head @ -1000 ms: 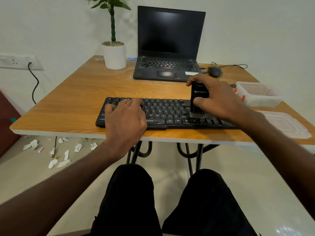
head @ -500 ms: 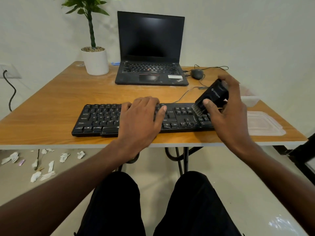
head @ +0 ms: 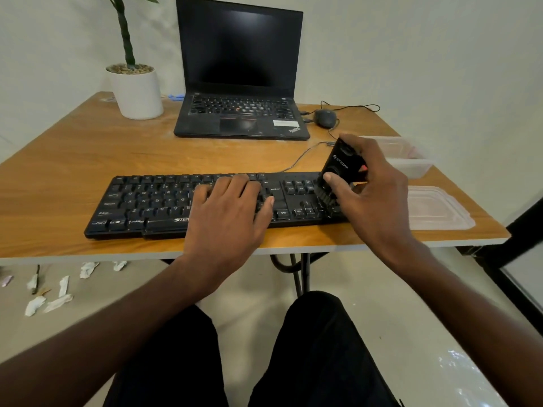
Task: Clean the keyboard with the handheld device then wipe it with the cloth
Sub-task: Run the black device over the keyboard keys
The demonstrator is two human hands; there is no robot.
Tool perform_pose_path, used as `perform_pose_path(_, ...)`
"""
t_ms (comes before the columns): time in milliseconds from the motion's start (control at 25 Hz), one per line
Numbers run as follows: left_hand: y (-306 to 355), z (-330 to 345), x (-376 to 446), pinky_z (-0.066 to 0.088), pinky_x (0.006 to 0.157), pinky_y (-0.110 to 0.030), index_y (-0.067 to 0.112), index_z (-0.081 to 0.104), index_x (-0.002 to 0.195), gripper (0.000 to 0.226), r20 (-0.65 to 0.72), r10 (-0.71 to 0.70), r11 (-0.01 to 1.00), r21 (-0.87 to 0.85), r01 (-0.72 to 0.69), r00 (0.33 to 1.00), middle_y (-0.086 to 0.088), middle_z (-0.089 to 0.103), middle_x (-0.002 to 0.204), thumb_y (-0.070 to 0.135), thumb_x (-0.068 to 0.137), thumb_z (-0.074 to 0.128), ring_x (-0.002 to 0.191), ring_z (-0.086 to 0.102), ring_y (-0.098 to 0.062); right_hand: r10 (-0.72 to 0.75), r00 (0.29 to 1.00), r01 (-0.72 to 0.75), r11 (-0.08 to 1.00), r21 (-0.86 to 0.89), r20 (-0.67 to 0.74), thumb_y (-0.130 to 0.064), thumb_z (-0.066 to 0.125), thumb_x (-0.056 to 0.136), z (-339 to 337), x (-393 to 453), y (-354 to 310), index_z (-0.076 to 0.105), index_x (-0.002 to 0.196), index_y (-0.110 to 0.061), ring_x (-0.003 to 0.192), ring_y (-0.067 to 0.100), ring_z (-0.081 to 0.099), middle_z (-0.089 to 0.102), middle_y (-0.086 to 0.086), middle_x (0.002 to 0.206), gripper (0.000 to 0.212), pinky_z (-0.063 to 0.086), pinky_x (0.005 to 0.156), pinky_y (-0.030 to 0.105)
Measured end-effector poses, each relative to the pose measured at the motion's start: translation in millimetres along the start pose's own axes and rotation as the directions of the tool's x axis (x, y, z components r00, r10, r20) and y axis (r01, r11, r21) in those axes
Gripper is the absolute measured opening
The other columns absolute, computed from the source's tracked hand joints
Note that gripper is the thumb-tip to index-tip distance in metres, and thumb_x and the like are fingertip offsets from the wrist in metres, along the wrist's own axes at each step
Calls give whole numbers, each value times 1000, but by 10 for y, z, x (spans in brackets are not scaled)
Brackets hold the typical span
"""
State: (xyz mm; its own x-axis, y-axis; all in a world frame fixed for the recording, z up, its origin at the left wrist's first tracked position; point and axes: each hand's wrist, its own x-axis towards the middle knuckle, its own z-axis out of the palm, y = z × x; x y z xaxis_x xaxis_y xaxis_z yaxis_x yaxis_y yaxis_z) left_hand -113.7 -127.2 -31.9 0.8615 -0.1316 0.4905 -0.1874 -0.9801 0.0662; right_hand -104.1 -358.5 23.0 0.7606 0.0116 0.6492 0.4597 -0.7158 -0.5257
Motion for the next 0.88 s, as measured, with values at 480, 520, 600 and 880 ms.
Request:
perform_pose_path(480,47,5,17,40,93,-45,21,62,122,47,-3,-19,999,46,20,1000,1,60,123,50,107,28,111,55,-23,-2,930,52,990,-128,369,-19,74,93,-166,196,-179,49,140,-38,99,10,58,67,-1,126,57,53,77,26)
perform_pose_path(520,47,11,18,40,93,-45,21,62,122,47,-5,-20,999,49,20,1000,1,60,123,51,107,28,111,55,-23,35,915,38,985,-171,402,-16,74,93,-225,241,-137,49,138,-40,99,13,59,67,0,125,57,51,75,27)
perform_pose_path(600,37,7,16,40,93,-45,21,62,122,47,-9,-18,998,55,18,1000,1,59,123,50,108,28,110,55,-23,65,935,11,977,-212,348,-11,73,92,-267,254,-74,48,135,-40,103,21,63,68,1,123,57,55,77,36)
perform_pose_path(880,37,4,15,40,93,-45,20,61,123,47,-10,-13,999,51,14,1000,0,59,123,49,108,28,110,54,-24,15,998,-18,999,39,57,-20,77,91,-46,64,8,52,133,-29,99,8,64,65,-11,120,50,59,78,29)
